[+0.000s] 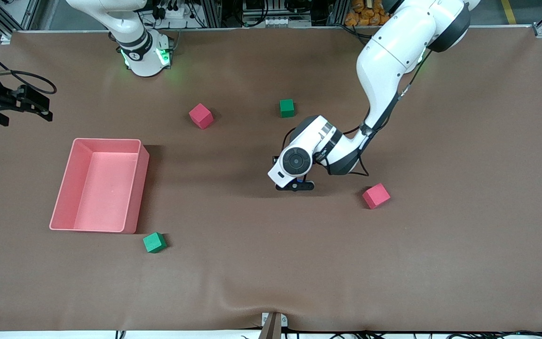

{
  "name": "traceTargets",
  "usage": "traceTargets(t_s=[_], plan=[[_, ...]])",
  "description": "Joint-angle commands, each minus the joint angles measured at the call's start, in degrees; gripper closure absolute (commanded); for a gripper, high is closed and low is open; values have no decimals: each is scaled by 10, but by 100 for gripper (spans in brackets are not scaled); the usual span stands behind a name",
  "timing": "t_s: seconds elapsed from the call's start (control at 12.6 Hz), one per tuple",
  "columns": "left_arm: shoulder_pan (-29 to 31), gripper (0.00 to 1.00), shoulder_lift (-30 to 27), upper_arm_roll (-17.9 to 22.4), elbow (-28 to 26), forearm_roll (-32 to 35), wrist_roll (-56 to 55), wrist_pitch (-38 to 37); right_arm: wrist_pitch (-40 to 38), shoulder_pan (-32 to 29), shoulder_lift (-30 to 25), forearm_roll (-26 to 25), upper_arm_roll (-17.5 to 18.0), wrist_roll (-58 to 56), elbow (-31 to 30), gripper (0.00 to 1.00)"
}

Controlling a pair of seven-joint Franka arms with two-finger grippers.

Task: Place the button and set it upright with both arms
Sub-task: 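Grasp the button with the left gripper while the right gripper releases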

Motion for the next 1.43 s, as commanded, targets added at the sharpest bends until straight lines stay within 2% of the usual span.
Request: traceTargets(t_s=[0.0,0.48,0.64,0.8,0.88,1.04,1.19,1.35], plan=[[-2,18,-4,1,-6,6,6,-1,-21,-9,-2,2,16,33,12,0],[-5,31,-4,1,-10,5,21,2,-23,-10,0,16,14,34,27,0],[-5,57,-2,1,-8,4,21,3,-22,-10,1,16,14,33,29,0],[-5,93,-2,1,-7,5,21,4,-22,-10,2,17,14,33,29,0],[-5,100,-2,1,-6,2,19,4,-22,-10,1,16,14,33,29,0],[-6,100,-9,1,-5,-1,1,4,-23,-11,0,16,12,33,30,0],[-9,100,-13,0,2,2,-65,7,-24,-11,0,17,13,31,34,0],[-37,100,-19,3,13,10,-100,46,-28,-10,0,17,14,31,35,0]])
